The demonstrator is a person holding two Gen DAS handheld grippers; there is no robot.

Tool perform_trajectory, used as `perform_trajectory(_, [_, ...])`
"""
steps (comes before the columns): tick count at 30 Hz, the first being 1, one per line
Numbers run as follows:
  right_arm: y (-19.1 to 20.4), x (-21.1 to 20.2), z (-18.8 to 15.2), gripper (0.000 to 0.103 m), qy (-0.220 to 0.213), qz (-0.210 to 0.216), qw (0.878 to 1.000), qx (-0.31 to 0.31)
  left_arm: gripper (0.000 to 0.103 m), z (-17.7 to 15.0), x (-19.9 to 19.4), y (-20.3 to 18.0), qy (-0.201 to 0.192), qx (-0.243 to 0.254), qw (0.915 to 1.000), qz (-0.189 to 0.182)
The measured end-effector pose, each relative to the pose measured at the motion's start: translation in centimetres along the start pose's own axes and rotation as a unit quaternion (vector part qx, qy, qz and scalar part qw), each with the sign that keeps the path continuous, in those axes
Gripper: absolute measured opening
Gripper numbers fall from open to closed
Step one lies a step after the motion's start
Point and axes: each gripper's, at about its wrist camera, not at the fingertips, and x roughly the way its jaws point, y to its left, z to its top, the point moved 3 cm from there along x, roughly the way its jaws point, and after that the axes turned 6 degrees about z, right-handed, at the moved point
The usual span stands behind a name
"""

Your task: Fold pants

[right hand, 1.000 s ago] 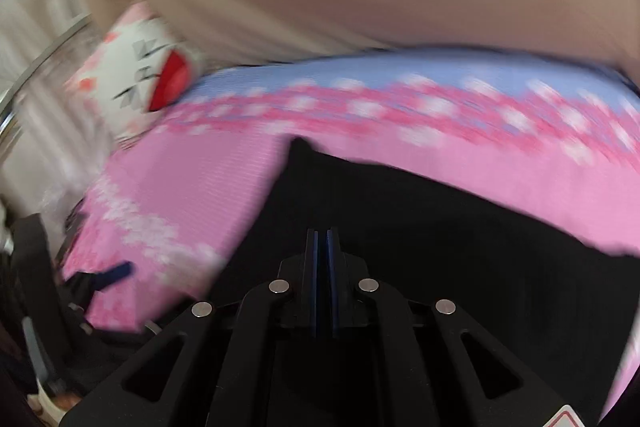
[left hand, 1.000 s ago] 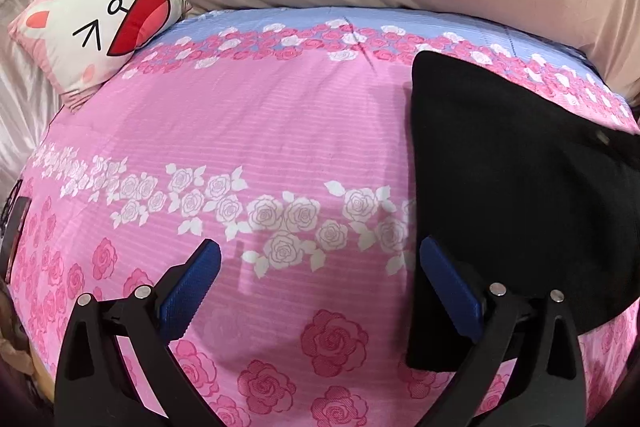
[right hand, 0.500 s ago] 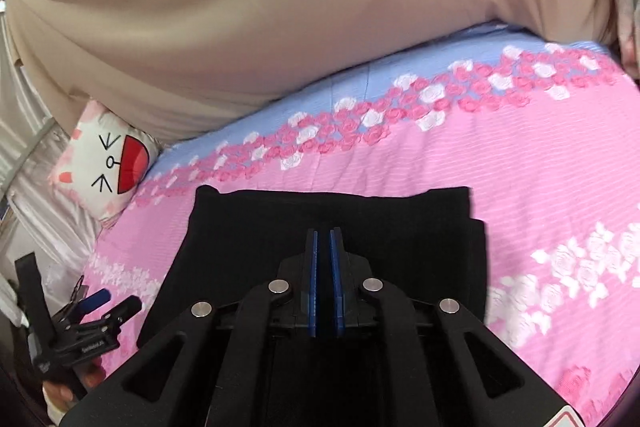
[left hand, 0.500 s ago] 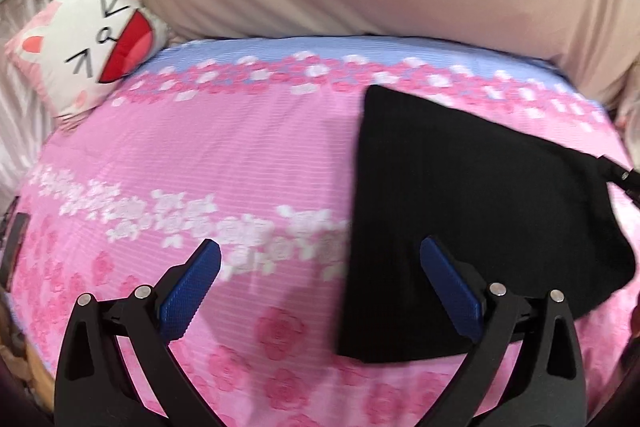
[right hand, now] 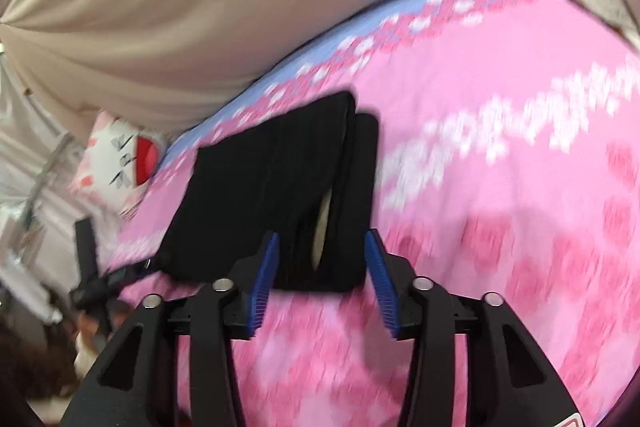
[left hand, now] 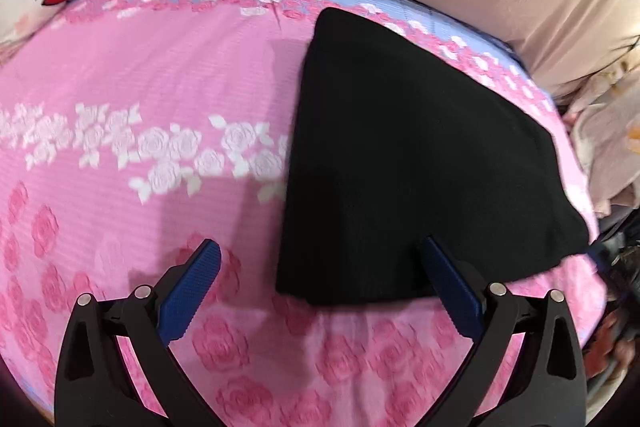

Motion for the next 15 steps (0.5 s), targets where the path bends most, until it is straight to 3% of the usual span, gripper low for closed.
perform_trajectory(2, [1.0,0.1,-1.5,0.046,-0.001,-0.038,0.998,-0.051,0.098,-0.6,-0.8,-1.4,-0.01,0.032,0.9994,-0.004])
perform_trajectory(4, [2.2,1.2,-2.7,0.046,0.005,-0.1,0.987,-0.124,0.098,-1.5,-1.6,-4.2,-0.03,0.104,0.994,0.01])
perform_trajectory(5, [2.8,2.1,-3.2,0.047,0.015,-0.125,0.979,-0.159,0.098,-2.0,-1.6,-5.6,-0.044,0.144,0.9881,0.029])
perform_trajectory(7, [3.5,3.8,-3.7,0.056,0.029,-0.153,0.965,-0.213,0.098,-3.0,-0.7,-7.9,-0.076,0.218,0.9665,0.112])
perform_trajectory(8, [3.6,4.5,-3.8,0.062,0.03,-0.171,0.958,-0.23,0.098,-3.2,-0.1,-8.3,-0.081,0.233,0.9587,0.142])
perform_trajectory(9, [3.4,5.2,-3.7,0.062,0.032,-0.195,0.95,-0.243,0.098,-3.2,0.6,-8.2,-0.076,0.231,0.9579,0.153])
perform_trajectory(10, [2.9,6.2,-3.2,0.062,0.039,-0.217,0.944,-0.245,0.098,-3.1,0.7,-7.9,-0.07,0.221,0.9623,0.143])
perform_trajectory(11, [2.3,6.8,-2.8,0.061,0.042,-0.212,0.95,-0.228,0.098,-2.8,0.8,-7.4,-0.066,0.203,0.9686,0.127])
perform_trajectory(12, [1.5,6.9,-2.2,0.048,0.044,-0.183,0.964,-0.186,0.098,-2.4,1.1,-6.6,-0.06,0.181,0.9755,0.11])
perform_trajectory(13, [1.0,6.7,-1.7,0.027,0.043,-0.149,0.976,-0.154,0.098,-1.8,1.8,-5.7,-0.051,0.158,0.9803,0.107])
perform_trajectory(14, [0.5,6.1,-1.0,0.015,0.032,-0.111,0.987,-0.112,0.098,-1.3,2.0,-5.0,-0.043,0.143,0.9834,0.102])
perform_trajectory(15, [0.5,5.4,-0.5,0.011,0.017,-0.108,0.989,-0.101,0.098,-0.9,1.8,-4.4,-0.033,0.12,0.9887,0.084])
